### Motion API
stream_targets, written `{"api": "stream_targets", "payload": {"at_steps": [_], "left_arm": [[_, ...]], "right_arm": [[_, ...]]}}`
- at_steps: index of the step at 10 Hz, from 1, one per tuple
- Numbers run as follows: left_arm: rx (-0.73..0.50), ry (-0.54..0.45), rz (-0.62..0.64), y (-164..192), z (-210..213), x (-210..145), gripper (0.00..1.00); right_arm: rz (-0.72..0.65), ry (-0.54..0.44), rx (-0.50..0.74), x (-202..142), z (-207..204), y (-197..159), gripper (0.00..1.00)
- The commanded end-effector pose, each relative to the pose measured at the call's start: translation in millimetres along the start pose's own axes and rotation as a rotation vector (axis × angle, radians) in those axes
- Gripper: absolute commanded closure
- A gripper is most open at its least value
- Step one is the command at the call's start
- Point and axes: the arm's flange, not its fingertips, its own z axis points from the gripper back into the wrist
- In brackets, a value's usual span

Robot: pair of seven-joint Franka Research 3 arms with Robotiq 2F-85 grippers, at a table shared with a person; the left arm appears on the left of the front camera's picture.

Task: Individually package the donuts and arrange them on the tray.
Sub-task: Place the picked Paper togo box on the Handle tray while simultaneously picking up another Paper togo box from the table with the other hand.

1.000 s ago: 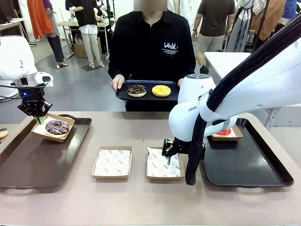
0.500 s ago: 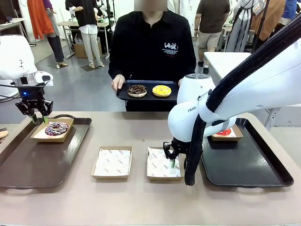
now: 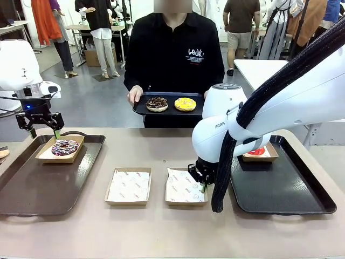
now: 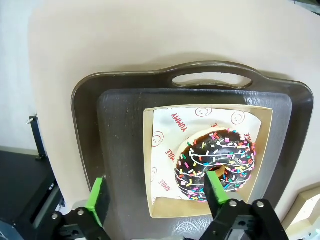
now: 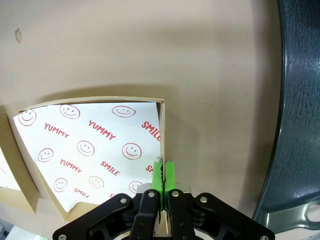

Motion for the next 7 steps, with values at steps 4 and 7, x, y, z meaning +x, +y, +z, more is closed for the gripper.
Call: {"api": "stream_targets", "payload": {"at_steps": [4, 7], "left_arm": [[-0.039, -0.001, -0.003, 4.0, 9.2, -5.1, 0.0], [-0.224, -0.011, 0.04, 19.5, 38.7, -45.7, 0.0]], "right_arm": [[-0.041, -0.028, -0.014, 1.9, 4.1, 4.5, 1.0], [-0.015, 0.013, 0.039, 3.8, 50.5, 5.3, 1.0]]}}
